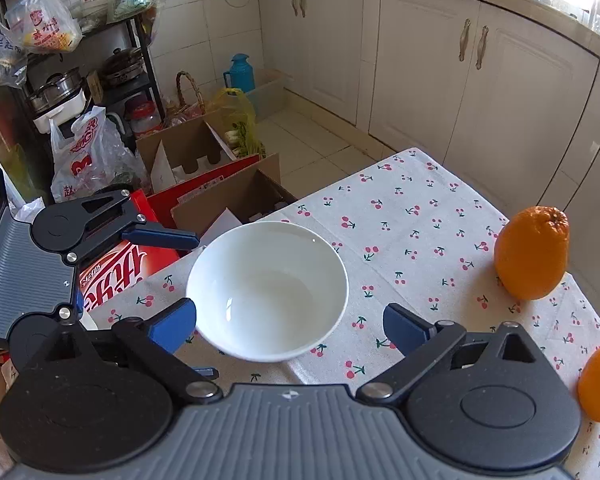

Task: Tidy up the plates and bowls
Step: 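Lift the pink-flower bowl with the right gripper toward the nested white bowls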

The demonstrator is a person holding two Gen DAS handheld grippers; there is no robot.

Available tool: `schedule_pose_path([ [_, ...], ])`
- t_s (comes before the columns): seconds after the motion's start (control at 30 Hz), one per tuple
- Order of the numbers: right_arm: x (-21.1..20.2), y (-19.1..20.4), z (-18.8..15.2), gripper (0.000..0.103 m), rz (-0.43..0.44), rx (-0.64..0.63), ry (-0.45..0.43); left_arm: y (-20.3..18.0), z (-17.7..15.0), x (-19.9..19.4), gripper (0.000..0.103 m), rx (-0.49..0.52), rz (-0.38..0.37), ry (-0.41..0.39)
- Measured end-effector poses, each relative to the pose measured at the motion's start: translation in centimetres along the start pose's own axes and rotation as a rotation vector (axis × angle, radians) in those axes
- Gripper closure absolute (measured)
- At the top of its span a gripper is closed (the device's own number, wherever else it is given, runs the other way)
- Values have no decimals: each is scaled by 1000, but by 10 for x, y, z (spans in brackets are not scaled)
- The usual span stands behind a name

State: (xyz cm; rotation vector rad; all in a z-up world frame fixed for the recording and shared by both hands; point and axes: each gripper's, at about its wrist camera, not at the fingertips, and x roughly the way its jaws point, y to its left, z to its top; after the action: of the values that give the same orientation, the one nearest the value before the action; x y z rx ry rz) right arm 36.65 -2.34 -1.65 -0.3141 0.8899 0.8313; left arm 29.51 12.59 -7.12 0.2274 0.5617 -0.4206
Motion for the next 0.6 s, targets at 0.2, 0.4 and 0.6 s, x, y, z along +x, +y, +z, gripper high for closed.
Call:
schedule_pose_path([
  [0.2, 21, -12, 6, 11, 36, 34, 28, 1, -1, 10, 8, -6, -19, -1],
  [0.4, 35, -20, 7, 21, 65, 65, 51, 1, 0, 14, 12, -15, -28, -10],
  [0.6, 39, -23, 6, 30, 88, 75, 56, 3, 1, 16, 17, -21, -25, -12],
])
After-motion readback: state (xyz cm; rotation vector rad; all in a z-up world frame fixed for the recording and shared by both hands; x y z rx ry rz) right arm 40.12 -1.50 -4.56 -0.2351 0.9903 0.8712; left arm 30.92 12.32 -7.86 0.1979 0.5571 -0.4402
